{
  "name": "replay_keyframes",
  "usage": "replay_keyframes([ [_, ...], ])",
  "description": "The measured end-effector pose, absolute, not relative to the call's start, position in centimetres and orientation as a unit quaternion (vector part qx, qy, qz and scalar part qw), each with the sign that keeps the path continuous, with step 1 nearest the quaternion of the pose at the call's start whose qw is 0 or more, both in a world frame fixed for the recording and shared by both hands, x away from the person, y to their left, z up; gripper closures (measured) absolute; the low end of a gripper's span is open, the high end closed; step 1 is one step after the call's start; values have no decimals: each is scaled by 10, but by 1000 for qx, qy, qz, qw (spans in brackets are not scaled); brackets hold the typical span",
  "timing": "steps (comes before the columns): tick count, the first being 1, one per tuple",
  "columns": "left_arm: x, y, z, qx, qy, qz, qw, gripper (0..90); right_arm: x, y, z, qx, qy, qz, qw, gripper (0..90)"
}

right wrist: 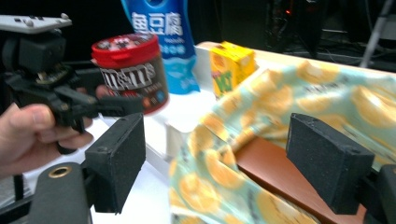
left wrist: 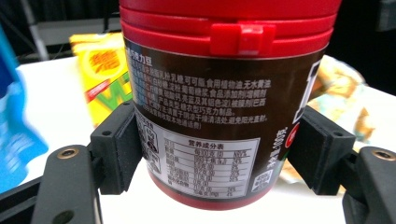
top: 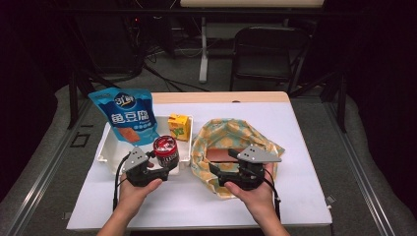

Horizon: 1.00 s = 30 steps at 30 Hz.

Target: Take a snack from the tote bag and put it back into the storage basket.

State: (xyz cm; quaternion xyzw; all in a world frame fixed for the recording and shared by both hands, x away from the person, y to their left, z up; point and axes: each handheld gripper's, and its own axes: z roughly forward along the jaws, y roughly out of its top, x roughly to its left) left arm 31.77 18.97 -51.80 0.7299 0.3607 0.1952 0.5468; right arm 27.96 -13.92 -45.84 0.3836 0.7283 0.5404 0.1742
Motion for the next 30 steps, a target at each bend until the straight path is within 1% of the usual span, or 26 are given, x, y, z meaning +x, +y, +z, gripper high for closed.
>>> replay_keyframes([
  [5,324,195,-528,728,383,190,535,263,279,-156,-469,400,728,527,178,203],
  [9,328,196,-537,738,394,184,517,263,281,-162,-472,411,720,528,181,210],
  [16,340,197,-551,748,420,175,483,263,283,-161,-476,413,725,521,181,212],
  [23,350,189,-564,765,431,163,451,263,284,-161,-478,416,723,521,182,215],
  [24,351,189,-564,771,429,156,445,263,284,-161,-478,416,723,521,182,216],
  [26,352,188,-564,771,426,158,447,263,284,-160,-479,415,723,521,182,217],
  [30,354,187,-565,776,432,159,431,263,284,-160,-481,419,721,521,181,217],
])
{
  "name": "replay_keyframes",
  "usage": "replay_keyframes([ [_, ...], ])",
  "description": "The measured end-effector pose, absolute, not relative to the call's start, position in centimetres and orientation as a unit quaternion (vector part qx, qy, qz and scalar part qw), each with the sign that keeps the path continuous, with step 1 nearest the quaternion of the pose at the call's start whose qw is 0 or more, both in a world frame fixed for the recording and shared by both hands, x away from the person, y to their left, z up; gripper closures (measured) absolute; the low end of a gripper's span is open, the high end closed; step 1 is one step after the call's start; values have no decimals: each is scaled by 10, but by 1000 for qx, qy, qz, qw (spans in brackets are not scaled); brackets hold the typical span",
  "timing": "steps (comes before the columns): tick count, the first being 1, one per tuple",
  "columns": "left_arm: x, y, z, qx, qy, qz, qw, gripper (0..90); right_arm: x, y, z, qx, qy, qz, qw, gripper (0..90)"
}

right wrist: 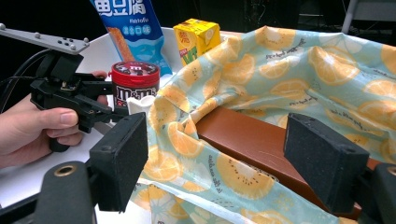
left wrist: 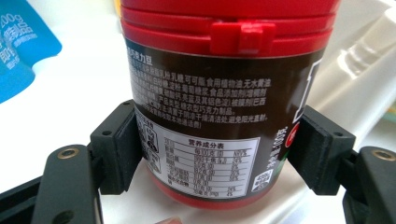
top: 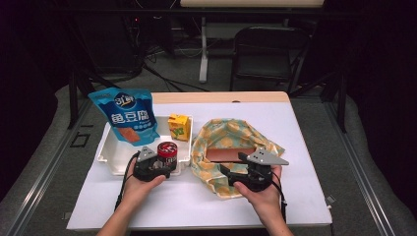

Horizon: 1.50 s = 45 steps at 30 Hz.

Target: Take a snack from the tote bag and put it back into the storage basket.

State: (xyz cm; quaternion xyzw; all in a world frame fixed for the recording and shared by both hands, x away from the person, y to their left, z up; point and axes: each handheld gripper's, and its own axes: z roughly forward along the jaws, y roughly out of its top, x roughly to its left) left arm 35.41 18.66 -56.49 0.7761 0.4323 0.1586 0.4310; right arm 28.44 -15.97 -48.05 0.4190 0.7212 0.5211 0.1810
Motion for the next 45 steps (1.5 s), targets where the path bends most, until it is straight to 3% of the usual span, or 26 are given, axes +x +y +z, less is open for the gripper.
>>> replay_keyframes([
  [11,356,178,-565,807,422,165,380,256,284,-158,-483,421,724,515,182,223],
  [16,354,178,-566,799,423,178,390,249,285,-160,-483,424,723,513,186,224],
  [20,345,182,-562,790,424,183,403,157,285,-161,-483,424,722,514,187,223],
  [26,323,195,-539,762,450,207,417,170,278,-168,-482,423,724,510,191,220],
  [28,315,200,-536,754,453,215,425,252,275,-172,-484,421,726,509,191,219],
  [34,300,206,-536,739,454,200,456,837,272,-183,-490,433,724,501,193,219],
  [35,300,204,-536,740,453,200,455,887,273,-183,-490,432,724,502,192,219],
  [45,312,193,-543,735,470,189,451,900,273,-179,-494,434,725,502,188,220],
])
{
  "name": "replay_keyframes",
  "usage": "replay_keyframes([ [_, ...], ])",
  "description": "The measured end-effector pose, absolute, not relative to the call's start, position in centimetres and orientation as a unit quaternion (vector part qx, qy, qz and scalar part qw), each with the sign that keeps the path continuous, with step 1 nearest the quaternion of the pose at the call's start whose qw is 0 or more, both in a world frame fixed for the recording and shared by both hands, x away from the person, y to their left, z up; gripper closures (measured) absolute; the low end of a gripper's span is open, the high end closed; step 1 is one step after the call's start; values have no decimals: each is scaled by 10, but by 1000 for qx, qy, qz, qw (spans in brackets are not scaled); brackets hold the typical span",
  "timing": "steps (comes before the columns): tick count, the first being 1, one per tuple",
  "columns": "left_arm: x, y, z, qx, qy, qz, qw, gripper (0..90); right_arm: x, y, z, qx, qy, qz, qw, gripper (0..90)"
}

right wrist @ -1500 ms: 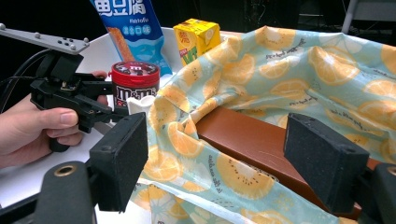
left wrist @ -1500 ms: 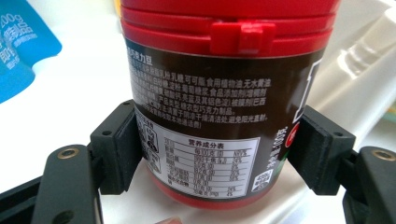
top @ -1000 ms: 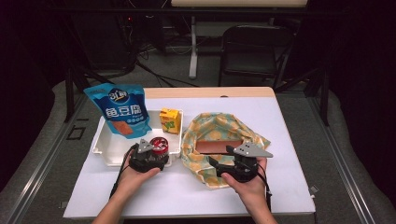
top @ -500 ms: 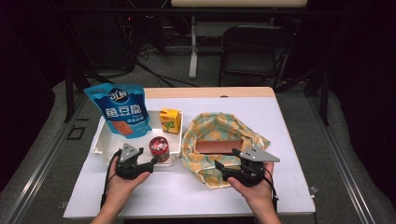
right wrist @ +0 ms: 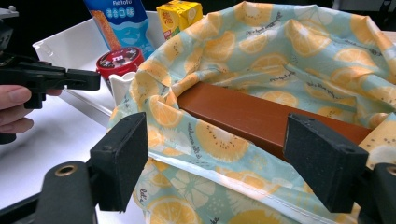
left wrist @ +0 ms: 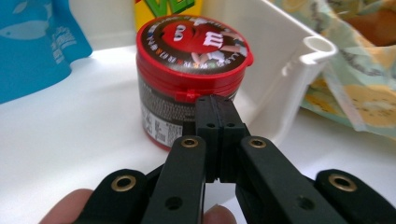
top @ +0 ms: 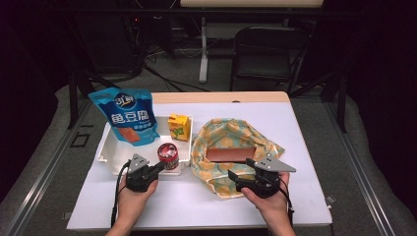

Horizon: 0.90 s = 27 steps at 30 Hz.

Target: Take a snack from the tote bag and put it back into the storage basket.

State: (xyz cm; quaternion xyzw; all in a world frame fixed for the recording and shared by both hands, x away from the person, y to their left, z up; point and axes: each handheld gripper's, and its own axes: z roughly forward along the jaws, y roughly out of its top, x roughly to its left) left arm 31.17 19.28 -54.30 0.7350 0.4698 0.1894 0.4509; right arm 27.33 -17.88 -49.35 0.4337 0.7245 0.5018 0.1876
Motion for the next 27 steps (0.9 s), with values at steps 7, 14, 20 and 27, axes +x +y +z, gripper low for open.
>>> replay_keyframes([
  [7,323,202,-540,719,488,181,461,900,275,-178,-495,434,725,501,186,222],
  [14,338,204,-535,715,511,187,439,900,276,-178,-497,438,725,498,186,223],
  [20,354,206,-533,702,532,189,435,900,276,-178,-498,437,725,499,186,223],
  [27,367,203,-534,692,546,182,436,886,277,-181,-498,440,725,497,186,224],
])
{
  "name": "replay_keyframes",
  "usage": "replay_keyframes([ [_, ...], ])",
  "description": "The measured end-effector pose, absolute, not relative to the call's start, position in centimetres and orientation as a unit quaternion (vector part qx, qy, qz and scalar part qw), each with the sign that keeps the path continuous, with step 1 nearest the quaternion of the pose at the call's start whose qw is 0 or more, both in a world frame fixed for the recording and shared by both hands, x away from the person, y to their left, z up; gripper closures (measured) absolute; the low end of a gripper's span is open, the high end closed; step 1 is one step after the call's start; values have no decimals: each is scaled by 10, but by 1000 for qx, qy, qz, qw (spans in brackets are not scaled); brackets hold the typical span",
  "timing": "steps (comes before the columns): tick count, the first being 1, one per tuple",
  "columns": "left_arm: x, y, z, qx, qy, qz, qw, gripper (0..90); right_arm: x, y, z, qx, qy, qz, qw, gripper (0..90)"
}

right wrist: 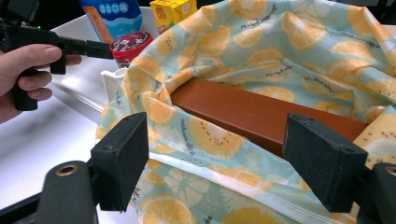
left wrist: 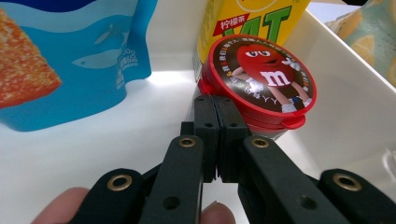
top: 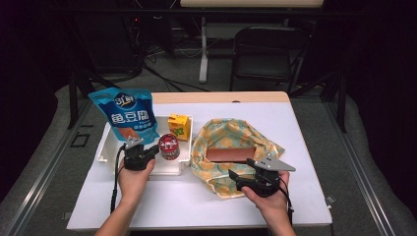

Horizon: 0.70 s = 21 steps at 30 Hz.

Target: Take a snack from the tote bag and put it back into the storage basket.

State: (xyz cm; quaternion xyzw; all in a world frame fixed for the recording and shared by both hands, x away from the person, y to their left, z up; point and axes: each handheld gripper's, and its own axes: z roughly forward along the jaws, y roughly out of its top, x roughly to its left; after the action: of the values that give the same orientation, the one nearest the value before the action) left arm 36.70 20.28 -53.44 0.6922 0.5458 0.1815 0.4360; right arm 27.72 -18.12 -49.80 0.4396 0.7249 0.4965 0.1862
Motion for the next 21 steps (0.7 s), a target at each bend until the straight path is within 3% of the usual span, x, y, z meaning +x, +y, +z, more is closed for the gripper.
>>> replay_keyframes([
  [15,377,180,-546,696,543,142,448,882,278,-182,-499,442,723,496,188,226],
  [21,367,175,-540,702,536,152,444,876,279,-185,-498,445,718,500,190,226],
])
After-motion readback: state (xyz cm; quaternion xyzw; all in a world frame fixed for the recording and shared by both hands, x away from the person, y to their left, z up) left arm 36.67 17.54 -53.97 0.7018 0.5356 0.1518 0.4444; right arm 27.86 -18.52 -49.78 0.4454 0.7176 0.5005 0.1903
